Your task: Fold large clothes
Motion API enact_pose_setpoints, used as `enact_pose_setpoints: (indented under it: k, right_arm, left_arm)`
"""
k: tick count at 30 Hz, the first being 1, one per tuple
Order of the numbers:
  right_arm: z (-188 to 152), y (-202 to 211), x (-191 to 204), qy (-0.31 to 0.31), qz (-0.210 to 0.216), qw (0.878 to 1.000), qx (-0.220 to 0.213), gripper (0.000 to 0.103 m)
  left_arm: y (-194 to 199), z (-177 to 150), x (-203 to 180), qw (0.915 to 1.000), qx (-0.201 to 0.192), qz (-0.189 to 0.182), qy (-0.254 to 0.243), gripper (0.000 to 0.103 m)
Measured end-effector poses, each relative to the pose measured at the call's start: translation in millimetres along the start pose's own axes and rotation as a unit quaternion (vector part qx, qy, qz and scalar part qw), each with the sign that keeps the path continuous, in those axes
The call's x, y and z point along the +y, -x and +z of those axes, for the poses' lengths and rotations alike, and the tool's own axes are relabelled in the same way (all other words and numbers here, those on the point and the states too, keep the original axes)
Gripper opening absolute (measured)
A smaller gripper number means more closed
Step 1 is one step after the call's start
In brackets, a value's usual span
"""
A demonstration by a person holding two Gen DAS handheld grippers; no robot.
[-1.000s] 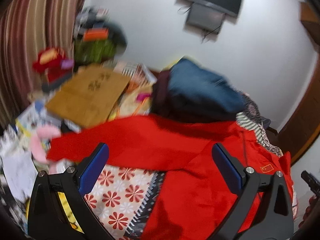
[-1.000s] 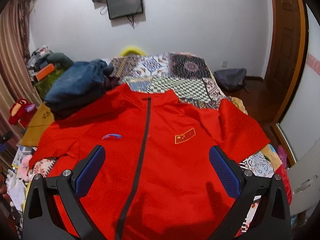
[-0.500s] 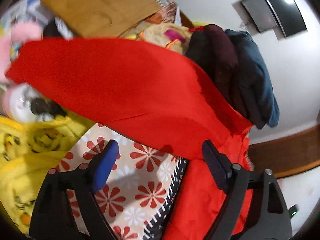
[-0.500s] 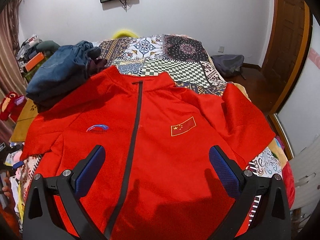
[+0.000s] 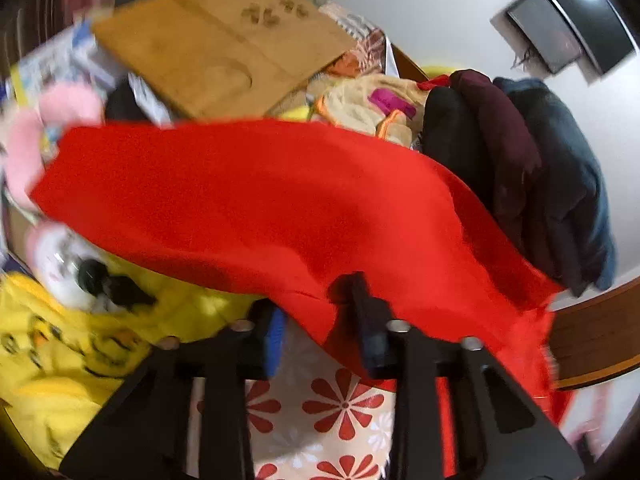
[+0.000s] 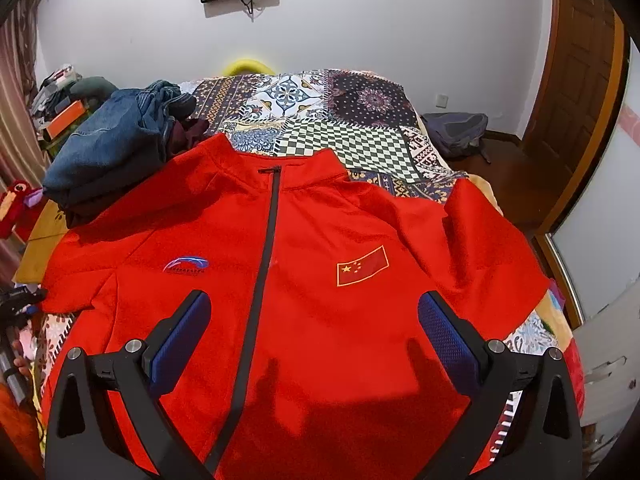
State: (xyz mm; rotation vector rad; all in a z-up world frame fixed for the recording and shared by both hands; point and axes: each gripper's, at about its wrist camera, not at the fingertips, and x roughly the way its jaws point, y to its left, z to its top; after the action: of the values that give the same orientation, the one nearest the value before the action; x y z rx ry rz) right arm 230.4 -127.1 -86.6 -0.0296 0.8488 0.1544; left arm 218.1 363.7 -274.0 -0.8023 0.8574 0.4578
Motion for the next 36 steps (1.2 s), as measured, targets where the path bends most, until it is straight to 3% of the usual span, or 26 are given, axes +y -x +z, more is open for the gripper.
enact_pose_setpoints:
  k: [1,3,6,11,17,20,24,27,33,36]
  right_arm:
    - [0,1,0,0.004,0.000,1.000,-0.002,0.103]
    - [2,4,1,0.014,-0.001,1.000,-0.007,0.103]
    - [5,7,1,0.025,0.000,1.000,-0.012,0.103]
    - [11,11,1,0.049,0.009,0.999,-0.021,0.103]
    - [11,10,0,0.067,0.019,0.997,-0.023,0.103]
    - [7,9,-3,0.065,0.024,0.997,-0.018,0.103]
    - [2,11,-9,0.061,0.022,0.998,-0.016,0.103]
    - [0,13,-15,0.051,0.026,0.998,-0.014,0.103]
    - [-1,19,-21,0.040,0.027,0.999,-0.018,0.103]
    - [0,19,-20,0.040,0.029,0.999,-0.017,0.103]
  left_arm:
    - [5,0,-10,0.9992,-0.015,0.027,-0.025,0.010]
    - [20,-2,-27,0.9956,-0.046,0.050,-0.065,0.009]
    - [45,1,-56,0.9881,-0.092,0.053,-0.111,0.008]
    - [95,-3,-107,0.9729,-0.148,0.004,-0.178,0.006]
    - [122,-21,-179,0.9484,-0.167,-0.056,-0.264,0.006]
    - [118,-36,-210,0.9396,-0.144,-0.090,-0.297,0.006]
    - [93,-67,-242,0.9266,-0.100,-0.105,-0.347,0.006]
    - [61,-92,-253,0.9213,-0.032,-0.101,-0.374,0.006]
    - [11,-127,-238,0.9208,0.098,-0.087,-0.368,0.007]
    - [11,-137,-223,0.9248,0.116,-0.093,-0.350,0.012]
